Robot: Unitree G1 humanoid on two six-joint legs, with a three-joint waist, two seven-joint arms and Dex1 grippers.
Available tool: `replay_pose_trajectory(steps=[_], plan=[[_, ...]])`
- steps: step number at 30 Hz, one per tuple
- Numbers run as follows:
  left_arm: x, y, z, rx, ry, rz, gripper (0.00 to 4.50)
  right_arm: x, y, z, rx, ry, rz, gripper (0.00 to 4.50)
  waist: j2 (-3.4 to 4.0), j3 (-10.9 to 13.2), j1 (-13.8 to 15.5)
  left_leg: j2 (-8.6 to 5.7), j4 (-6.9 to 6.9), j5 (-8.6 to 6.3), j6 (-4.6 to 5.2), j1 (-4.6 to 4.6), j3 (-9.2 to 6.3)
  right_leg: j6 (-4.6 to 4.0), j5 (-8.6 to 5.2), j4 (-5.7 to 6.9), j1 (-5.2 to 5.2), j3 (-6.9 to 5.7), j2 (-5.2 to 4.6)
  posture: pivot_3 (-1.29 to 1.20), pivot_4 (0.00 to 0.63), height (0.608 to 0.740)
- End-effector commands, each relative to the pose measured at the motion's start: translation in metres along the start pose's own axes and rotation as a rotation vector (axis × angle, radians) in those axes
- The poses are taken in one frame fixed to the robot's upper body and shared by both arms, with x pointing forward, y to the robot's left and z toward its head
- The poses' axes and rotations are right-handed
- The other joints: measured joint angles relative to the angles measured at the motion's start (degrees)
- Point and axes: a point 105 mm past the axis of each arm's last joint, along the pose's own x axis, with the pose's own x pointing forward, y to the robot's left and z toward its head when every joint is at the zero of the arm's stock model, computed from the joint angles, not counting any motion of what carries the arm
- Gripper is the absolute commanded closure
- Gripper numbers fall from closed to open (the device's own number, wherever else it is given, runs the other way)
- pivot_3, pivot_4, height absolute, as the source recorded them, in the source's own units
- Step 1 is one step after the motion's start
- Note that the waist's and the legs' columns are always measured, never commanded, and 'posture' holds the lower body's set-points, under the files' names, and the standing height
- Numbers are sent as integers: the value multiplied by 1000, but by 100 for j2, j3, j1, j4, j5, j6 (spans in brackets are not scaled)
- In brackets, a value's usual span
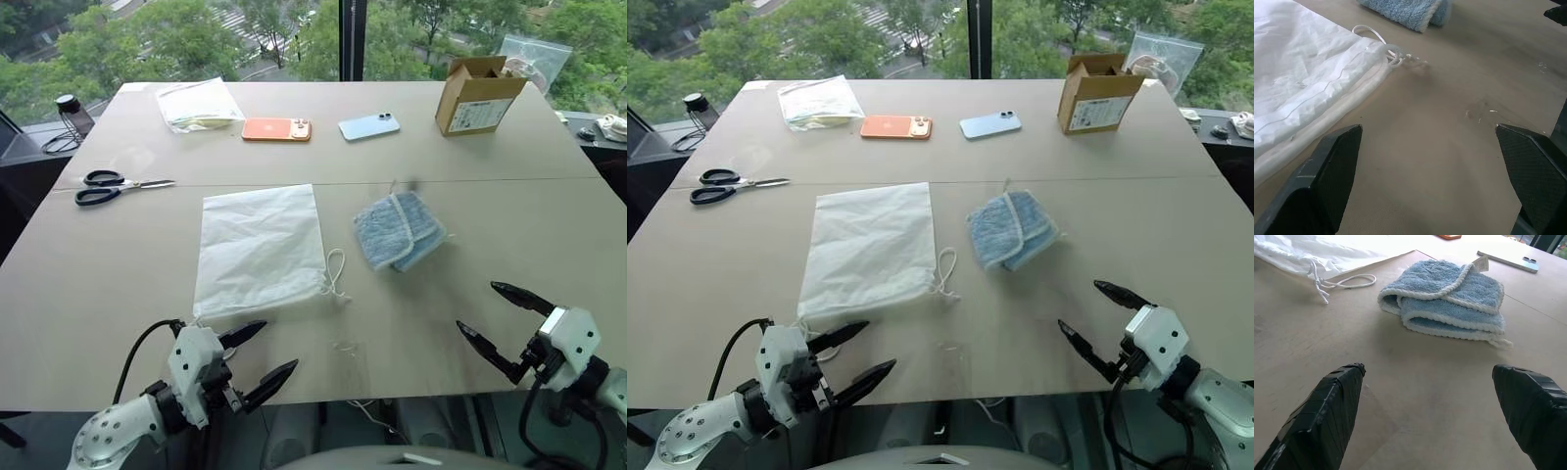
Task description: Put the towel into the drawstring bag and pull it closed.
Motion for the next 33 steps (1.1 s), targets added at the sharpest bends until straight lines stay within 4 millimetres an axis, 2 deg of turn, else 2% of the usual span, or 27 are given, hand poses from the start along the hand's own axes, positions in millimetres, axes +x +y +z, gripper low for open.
replay_pose_trajectory(steps=[1, 4, 8, 10, 15, 19, 22, 25, 30, 33], plan=[[2, 6, 9, 104, -56, 98, 0, 7, 10, 21, -58, -98, 63, 12, 0, 0, 20, 0, 0, 0, 0, 0, 0, 0, 0, 0, 0, 0, 0, 0, 150, 740], [1, 14, 9, 267, -96, 259, 0, 16, 37, 39, -88, -189, 218, 12, -1, -2, 22, 1, 0, -1, 2, 2, 7, 1, 0, -6, 1, 6, 0, 0, 150, 740], [2, 20, -10, 530, -13, 367, 0, 17, 55, 41, -71, -190, 346, 12, -11, -6, 51, -3, 0, -1, 2, 3, 7, 1, 0, -6, 3, 5, 6, 0, 150, 740], [3, 28, -10, 628, -5, 395, 0, 19, 57, 43, -72, -193, 357, 12, -16, -9, 76, -3, 1, -1, 2, -2, 11, 0, 0, -7, 2, -3, 6, 0, 150, 740], [-5, 73, 1, 792, 6, 508, 0, 25, 57, 47, -77, -198, 354, 12, -13, -16, 100, 4, 3, -1, 2, 8, 3, 0, 0, 0, 4, -14, 6, 0, 150, 740], [-3, 91, 5, 855, 14, 547, 0, 27, 56, 48, -74, -193, 343, 12, -15, -23, 48, 5, 3, -1, 2, 11, 8, 1, 1, 2, 9, 0, 2, 0, 150, 740], [0, 96, 10, 899, 19, 553, 0, 29, 53, 49, -74, -190, 325, 12, -18, -25, 54, 1, 2, -4, 7, 10, 11, 1, 2, 0, 9, 0, 0, 0, 150, 740], [4, 89, 23, 916, -39, 549, 0, 29, 51, 50, -74, -187, 313, 12, -18, -26, 56, 1, 0, -4, 8, 10, 12, 1, 2, 2, 10, -4, 2, 0, 150, 740], [2, 76, 44, 840, -146, 516, 0, 29, 51, 49, -69, -182, 306, 12, -22, -28, 57, 3, 0, -5, 7, 11, 9, 1, 2, 2, 11, -2, -3, 0, 150, 740], [0, 76, 52, 812, -155, 510, 0, 29, 52, 47, -63, -177, 305, 12, -21, -28, 58, 3, 0, -5, 8, 12, 9, 1, 2, 3, 11, -2, -5, 0, 150, 740]])
